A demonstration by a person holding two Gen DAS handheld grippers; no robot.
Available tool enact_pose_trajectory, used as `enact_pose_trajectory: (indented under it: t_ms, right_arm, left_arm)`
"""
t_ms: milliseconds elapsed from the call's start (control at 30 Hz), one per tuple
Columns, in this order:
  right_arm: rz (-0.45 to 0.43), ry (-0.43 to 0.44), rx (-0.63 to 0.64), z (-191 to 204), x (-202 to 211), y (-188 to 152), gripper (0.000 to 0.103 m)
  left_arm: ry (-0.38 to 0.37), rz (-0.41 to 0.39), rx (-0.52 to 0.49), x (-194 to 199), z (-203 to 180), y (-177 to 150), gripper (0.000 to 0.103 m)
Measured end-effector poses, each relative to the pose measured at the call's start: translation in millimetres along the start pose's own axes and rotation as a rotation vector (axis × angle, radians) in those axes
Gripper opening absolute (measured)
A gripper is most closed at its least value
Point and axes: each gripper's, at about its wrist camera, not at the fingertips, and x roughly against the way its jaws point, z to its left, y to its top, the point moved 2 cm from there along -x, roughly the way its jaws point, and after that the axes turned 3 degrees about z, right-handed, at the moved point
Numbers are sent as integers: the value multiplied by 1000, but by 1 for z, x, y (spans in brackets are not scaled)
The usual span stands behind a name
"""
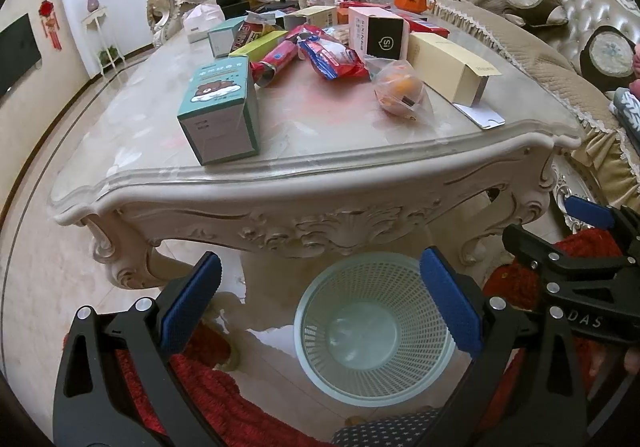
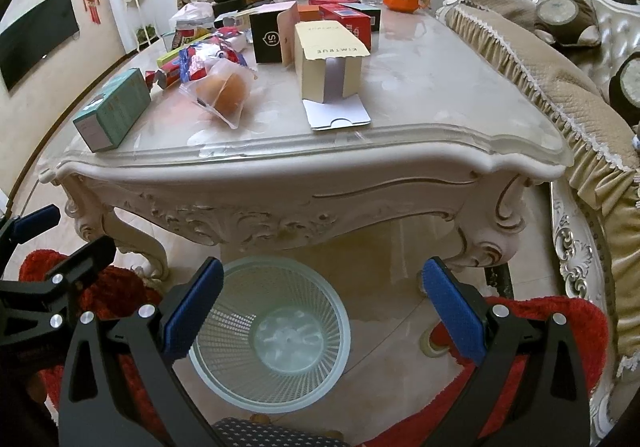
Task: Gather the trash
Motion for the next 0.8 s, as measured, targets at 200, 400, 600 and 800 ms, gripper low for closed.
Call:
enact_pose_trajectory:
  t_ms: [200,400,600,800]
  right_arm:
    - [7,-14,0,1,-3,-1,96]
    - [10,-18,4,2,-4,-1,96]
    - [6,-16,5,2,-2,-1,96]
    - [5,-18,7,3,-1,-1,96]
  left_arm:
    - [-2,7,3,0,1,-1,97]
    - [-4,14,3,-2,2,-3,97]
    - [-6,12,6,-2,3,-3,97]
    - [-7,8,6,-1,2,-3,97]
